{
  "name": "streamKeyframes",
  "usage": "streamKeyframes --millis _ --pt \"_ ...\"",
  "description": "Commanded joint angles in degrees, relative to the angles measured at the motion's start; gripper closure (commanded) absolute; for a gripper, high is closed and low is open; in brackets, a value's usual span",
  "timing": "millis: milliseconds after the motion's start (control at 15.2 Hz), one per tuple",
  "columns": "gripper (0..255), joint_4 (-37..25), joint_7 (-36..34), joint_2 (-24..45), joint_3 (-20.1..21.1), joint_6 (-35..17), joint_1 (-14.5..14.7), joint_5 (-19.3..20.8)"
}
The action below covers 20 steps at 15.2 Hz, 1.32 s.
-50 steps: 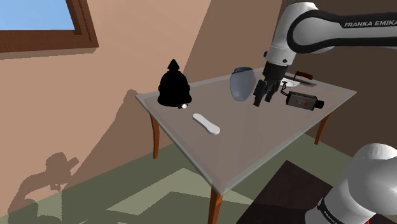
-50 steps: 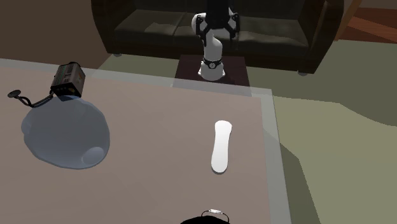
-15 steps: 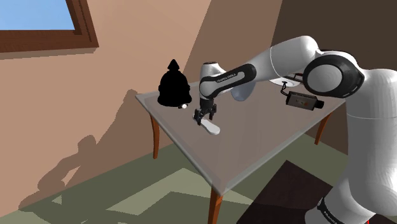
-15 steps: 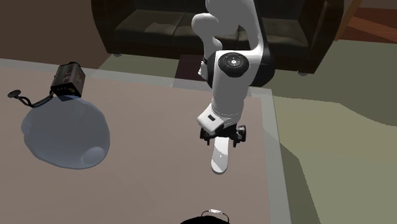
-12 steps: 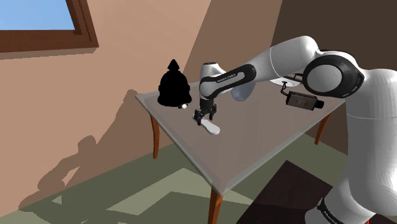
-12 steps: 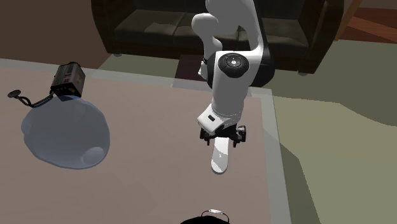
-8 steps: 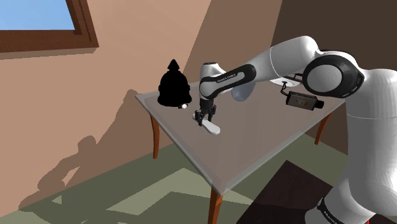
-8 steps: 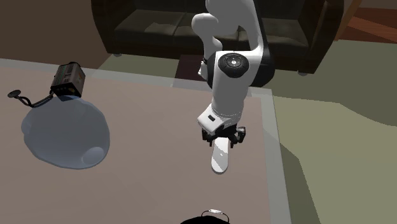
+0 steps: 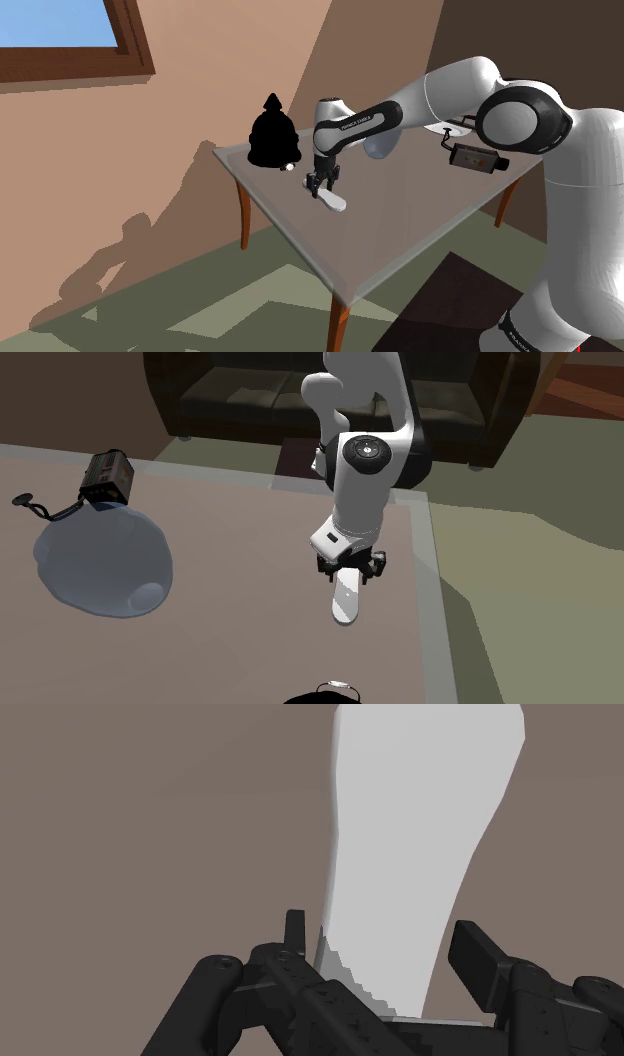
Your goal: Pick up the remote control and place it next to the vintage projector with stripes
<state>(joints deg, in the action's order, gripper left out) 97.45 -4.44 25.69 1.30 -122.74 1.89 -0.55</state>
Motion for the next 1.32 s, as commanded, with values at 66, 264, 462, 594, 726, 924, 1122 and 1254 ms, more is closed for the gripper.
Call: streamKeyframes --millis 66,264,462,594,726,924,1122,1254 --pt "255 -0.3 0.0 -0.3 0.0 0.6 0.0 0.0" --pt "255 -1.2 0.0 -1.3 0.0 2.5 0.0 0.0" --pt "255 -2.2 0.0 -2.2 0.0 4.4 0.0 0.0" --pt "255 -3.0 0.0 -2.8 0.0 5.8 0.0 0.0" --pt "255 -3.8 -0.1 -3.3 0.0 7.1 0.0 0.0" --pt "255 -5.2 -0.1 -4.0 0.0 9.1 0.0 0.0" --pt "255 -6.7 -0.1 -4.5 0.0 11.2 0.0 0.0" --pt "255 -7.7 -0.1 -4.9 0.0 12.6 0.0 0.0"
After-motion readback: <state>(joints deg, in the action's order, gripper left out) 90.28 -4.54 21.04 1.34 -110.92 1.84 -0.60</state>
